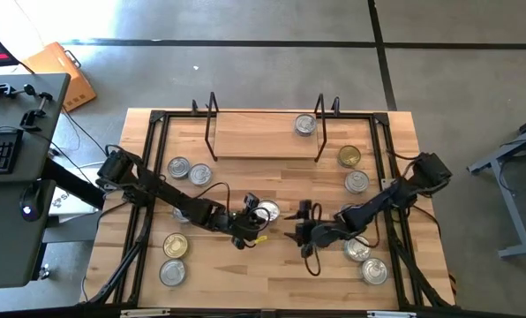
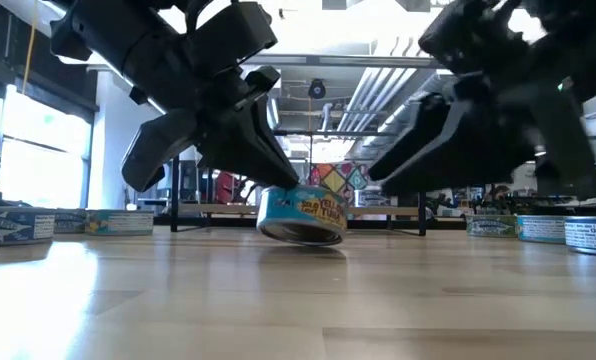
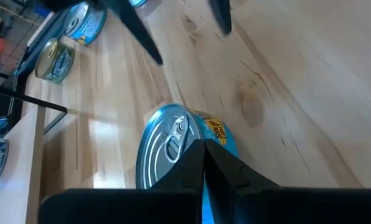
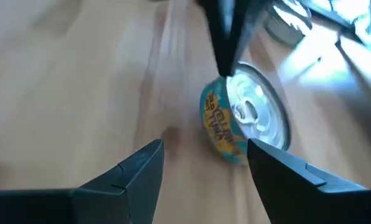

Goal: Stack canned seafood by type on shelf
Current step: Put the light blue tuna can on the shelf

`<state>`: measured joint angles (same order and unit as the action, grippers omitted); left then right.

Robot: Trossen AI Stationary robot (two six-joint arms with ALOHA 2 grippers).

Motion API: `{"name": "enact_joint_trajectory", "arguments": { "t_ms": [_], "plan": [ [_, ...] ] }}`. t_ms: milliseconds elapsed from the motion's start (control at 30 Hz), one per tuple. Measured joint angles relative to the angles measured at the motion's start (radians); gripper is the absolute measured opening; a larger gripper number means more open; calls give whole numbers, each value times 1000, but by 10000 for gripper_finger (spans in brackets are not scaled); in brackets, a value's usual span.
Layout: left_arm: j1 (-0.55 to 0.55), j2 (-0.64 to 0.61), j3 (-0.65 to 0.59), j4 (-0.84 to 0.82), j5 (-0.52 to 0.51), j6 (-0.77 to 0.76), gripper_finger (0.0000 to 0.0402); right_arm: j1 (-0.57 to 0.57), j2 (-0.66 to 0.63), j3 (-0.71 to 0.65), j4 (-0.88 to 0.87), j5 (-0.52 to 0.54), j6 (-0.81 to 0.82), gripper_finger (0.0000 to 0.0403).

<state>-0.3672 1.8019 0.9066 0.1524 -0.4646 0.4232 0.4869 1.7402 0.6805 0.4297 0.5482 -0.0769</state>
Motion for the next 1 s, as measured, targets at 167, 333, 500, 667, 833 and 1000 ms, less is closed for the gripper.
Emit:
{"name": "enact_joint_trajectory", "arguments": {
  "t_ms": [167,333,500,667,833,1000],
  "plan": [
    [3,0,1,4,-2,-3,0,-50,52,64,-2,-10,-256,224],
    [16,0,1,28,-2,-49,0,-85,107,147,-91,-12,-351,224],
    [28,0,2,52,-3,-82,0,-101,176,217,-164,60,-364,224],
    [27,-1,2,80,-5,-73,0,-101,211,243,-168,127,-362,220],
    [16,-2,3,86,-11,-80,0,-100,212,243,-170,157,-292,159],
    [-2,-2,3,72,-107,-88,0,-101,209,244,-163,168,-245,110]
  ]
}}
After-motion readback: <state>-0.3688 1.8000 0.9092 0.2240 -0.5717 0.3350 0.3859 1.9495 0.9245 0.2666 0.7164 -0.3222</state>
